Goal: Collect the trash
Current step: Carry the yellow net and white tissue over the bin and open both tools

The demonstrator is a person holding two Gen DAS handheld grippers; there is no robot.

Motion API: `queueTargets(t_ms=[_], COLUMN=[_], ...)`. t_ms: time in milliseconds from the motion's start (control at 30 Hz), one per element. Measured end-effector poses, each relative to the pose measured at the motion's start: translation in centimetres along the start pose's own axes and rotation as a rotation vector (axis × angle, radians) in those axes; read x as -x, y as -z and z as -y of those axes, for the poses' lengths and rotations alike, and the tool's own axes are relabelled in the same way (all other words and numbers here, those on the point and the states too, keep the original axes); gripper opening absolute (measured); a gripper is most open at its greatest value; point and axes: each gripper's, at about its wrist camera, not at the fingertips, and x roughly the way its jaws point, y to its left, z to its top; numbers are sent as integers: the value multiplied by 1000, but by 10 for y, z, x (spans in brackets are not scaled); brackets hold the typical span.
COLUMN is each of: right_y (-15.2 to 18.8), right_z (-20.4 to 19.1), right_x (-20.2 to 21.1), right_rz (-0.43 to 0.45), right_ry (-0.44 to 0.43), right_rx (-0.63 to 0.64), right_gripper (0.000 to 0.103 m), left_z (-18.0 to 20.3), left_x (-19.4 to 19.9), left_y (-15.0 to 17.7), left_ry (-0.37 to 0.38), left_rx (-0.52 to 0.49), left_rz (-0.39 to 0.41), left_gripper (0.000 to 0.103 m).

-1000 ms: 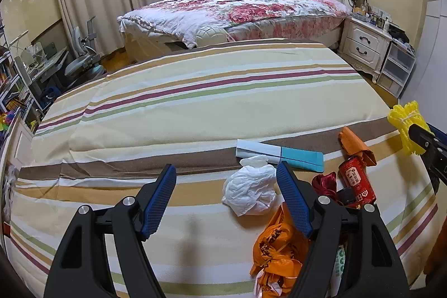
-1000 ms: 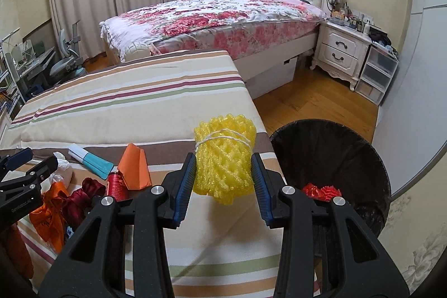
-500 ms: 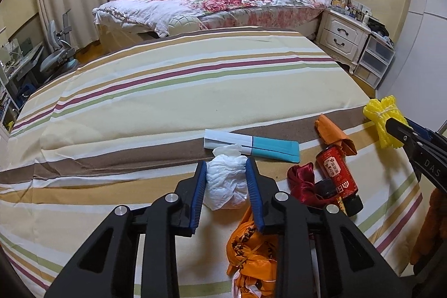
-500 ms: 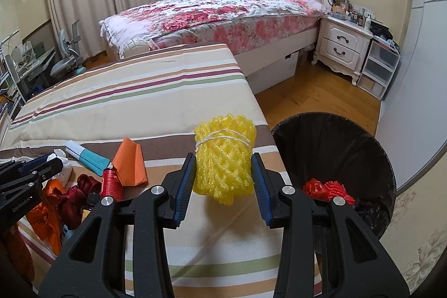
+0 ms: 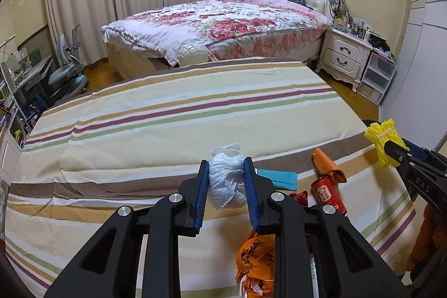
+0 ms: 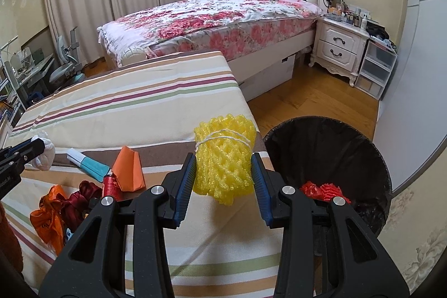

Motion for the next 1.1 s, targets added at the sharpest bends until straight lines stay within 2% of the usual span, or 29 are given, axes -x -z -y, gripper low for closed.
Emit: queueTargets(t_ms=[200,400,867,1100], right_y=[-4,-9,-5,-1], right_z=[13,42,107,129], right_x=[13,30,42,31], right_rz=[30,63,82,66], right_ry=[20,71,185,212], right_rx=[-27,-68,-160,-189], right_gripper=[39,39,39,39], left_z=[15,53,157,198], left_x=[15,23,5,-17], left_y=[-19,-36,-55,-50], left_ry=[14,67,211,222], left_rx=[0,-31,-147,-212], left_rz=[72,132,144,128], left_gripper=[26,26,26,26])
